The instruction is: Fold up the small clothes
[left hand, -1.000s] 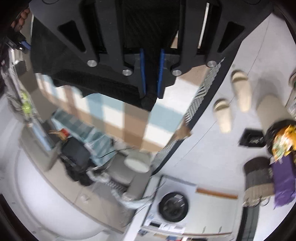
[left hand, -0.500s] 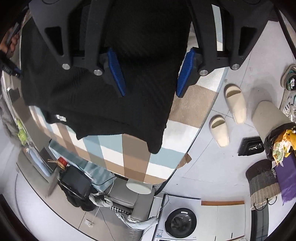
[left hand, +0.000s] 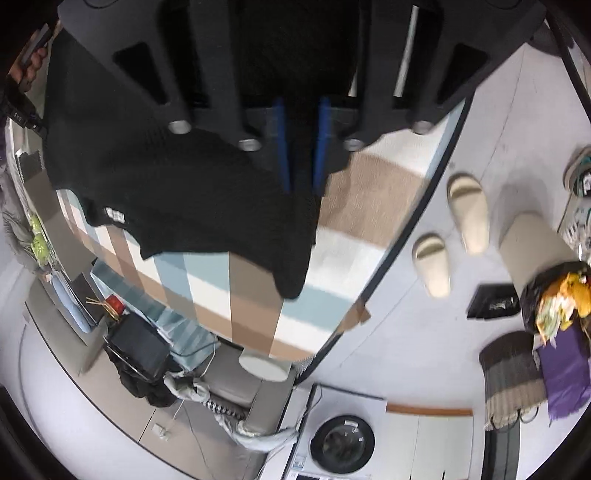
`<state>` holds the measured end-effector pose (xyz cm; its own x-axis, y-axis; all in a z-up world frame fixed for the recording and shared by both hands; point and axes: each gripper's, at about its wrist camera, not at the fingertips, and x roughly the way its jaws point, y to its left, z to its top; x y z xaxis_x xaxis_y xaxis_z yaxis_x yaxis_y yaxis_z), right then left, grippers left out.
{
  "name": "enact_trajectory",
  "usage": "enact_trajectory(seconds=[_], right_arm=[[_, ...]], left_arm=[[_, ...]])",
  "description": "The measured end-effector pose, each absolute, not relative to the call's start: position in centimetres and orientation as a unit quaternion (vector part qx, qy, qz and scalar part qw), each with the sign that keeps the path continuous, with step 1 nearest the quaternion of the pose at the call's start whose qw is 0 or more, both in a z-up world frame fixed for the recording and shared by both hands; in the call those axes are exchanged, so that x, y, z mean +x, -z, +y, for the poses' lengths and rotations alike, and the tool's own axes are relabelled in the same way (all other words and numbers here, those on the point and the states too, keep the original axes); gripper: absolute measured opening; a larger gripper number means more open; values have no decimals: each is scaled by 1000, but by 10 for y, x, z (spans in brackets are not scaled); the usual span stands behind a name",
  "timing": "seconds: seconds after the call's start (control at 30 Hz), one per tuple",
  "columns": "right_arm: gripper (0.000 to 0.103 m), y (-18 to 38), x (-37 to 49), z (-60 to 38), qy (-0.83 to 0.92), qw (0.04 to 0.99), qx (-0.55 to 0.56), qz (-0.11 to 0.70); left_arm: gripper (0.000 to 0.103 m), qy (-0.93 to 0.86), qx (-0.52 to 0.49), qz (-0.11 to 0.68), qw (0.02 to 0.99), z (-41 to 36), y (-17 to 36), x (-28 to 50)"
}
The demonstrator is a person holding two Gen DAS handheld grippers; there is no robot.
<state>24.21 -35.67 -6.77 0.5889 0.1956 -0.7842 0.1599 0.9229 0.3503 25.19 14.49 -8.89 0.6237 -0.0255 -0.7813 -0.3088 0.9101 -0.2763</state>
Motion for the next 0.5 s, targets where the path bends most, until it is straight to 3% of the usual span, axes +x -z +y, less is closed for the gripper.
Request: enact_trajectory(seconds=[0.07, 0.13, 0.5], right_arm=[[50, 63, 228, -361, -19, 870, 200, 449], [50, 61, 212, -363, -27, 868, 196, 455], [50, 80, 147, -349, -61, 858, 145, 488]], left_arm=[[40, -81, -192, 425, 881, 144, 88, 241], [51, -79, -185, 423, 884, 142, 86, 227], [53, -52, -155, 465, 870, 115, 99, 144]])
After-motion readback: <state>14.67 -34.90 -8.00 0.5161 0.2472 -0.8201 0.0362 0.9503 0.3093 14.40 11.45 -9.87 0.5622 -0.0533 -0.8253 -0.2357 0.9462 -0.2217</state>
